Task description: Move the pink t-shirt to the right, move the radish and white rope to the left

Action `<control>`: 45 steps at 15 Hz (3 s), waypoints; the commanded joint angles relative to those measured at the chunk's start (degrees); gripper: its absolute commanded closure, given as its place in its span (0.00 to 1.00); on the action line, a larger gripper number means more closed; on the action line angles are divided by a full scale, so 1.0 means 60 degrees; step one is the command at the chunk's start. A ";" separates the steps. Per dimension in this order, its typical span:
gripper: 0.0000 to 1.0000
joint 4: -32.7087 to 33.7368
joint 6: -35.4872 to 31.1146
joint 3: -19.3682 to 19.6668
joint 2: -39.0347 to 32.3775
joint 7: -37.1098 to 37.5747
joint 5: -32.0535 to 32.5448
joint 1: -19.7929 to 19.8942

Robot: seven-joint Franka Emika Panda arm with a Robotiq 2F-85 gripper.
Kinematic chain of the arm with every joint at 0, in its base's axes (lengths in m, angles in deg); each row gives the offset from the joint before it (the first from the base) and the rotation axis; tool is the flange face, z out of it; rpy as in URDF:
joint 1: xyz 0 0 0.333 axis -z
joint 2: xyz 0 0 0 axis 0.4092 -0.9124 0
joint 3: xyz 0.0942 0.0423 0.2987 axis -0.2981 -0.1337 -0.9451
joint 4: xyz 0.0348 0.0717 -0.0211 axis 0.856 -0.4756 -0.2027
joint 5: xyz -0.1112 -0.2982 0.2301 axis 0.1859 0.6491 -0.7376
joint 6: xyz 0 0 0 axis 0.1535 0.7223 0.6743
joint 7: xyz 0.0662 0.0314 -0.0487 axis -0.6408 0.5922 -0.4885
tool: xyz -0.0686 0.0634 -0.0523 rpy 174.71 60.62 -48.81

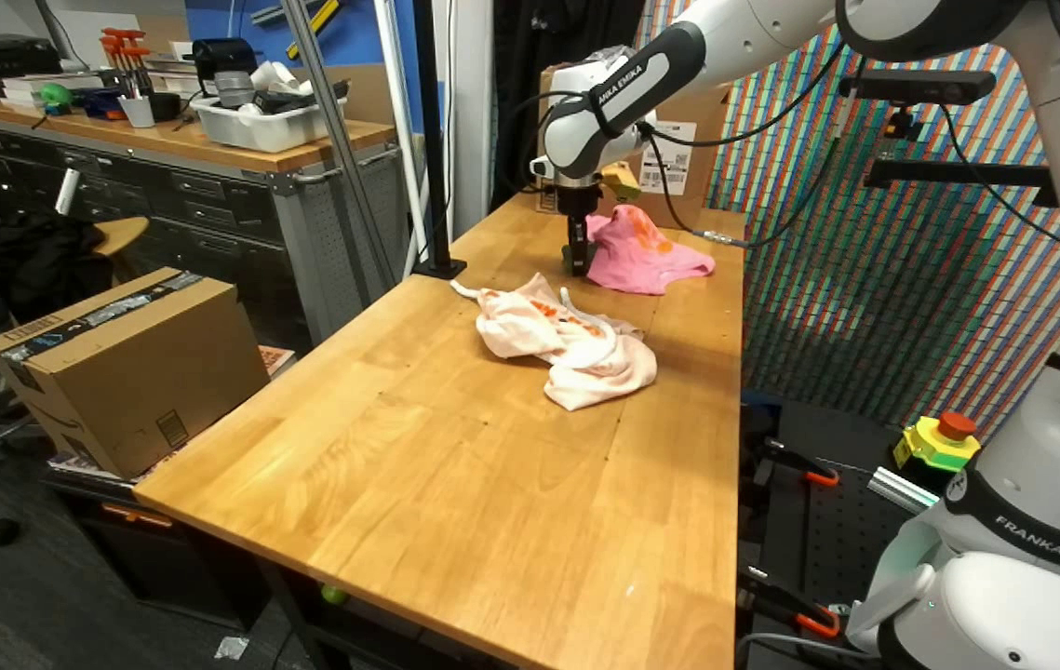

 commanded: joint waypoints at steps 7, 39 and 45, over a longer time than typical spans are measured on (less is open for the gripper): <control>0.98 0.0005 0.0013 0.0060 0.0377 0.0391 0.0231 -0.0258; 0.98 -0.1724 -0.0040 0.2061 0.3506 0.9514 0.5977 -0.1211; 0.98 -0.1753 0.0347 0.2169 0.3381 1.0156 0.5994 -0.1092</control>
